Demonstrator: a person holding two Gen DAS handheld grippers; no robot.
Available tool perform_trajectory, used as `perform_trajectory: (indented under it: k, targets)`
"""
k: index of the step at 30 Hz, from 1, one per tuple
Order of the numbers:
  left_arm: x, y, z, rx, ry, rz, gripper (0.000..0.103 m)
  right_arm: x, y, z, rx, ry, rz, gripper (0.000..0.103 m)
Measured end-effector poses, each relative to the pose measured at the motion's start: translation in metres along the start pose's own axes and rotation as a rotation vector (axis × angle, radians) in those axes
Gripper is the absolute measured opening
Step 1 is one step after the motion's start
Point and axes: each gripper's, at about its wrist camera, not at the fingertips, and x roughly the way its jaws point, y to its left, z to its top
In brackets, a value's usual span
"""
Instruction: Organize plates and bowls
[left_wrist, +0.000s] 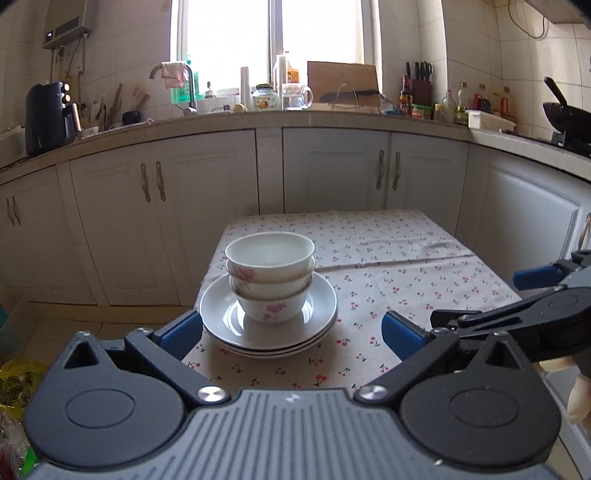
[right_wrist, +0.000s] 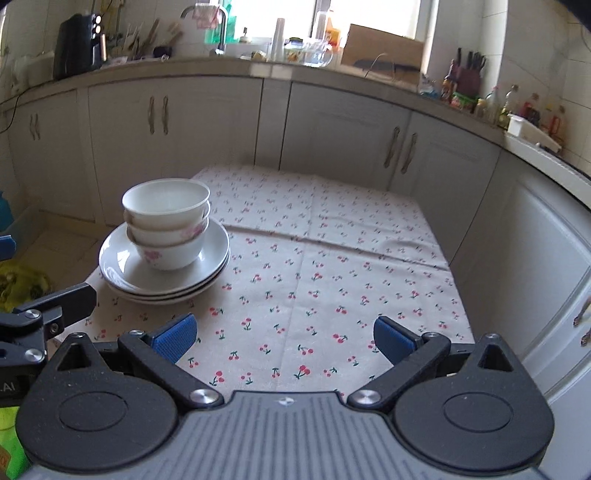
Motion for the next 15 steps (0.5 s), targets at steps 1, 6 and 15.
perform_trajectory:
  k: [1,6,15]
  targets:
    - [-0.0017,0.0,0.0008,-0.005,-0.005,0.007,0.102,-0.0022,-0.0008,0.0001,0.009,-0.006,0.0,0.103]
    - [-0.006,0.0022,0.0003,-0.028,-0.013,0.029,0.102,-0.0096,-0.0018,-0.0007,0.037,-0.032,-0.006,0.103]
    - [-0.0033,0.0027,0.0006,-0.046,-0.009,0.043,0.102,-0.0076,-0.0001,-0.0007,0.049,-0.036,-0.022,0.103]
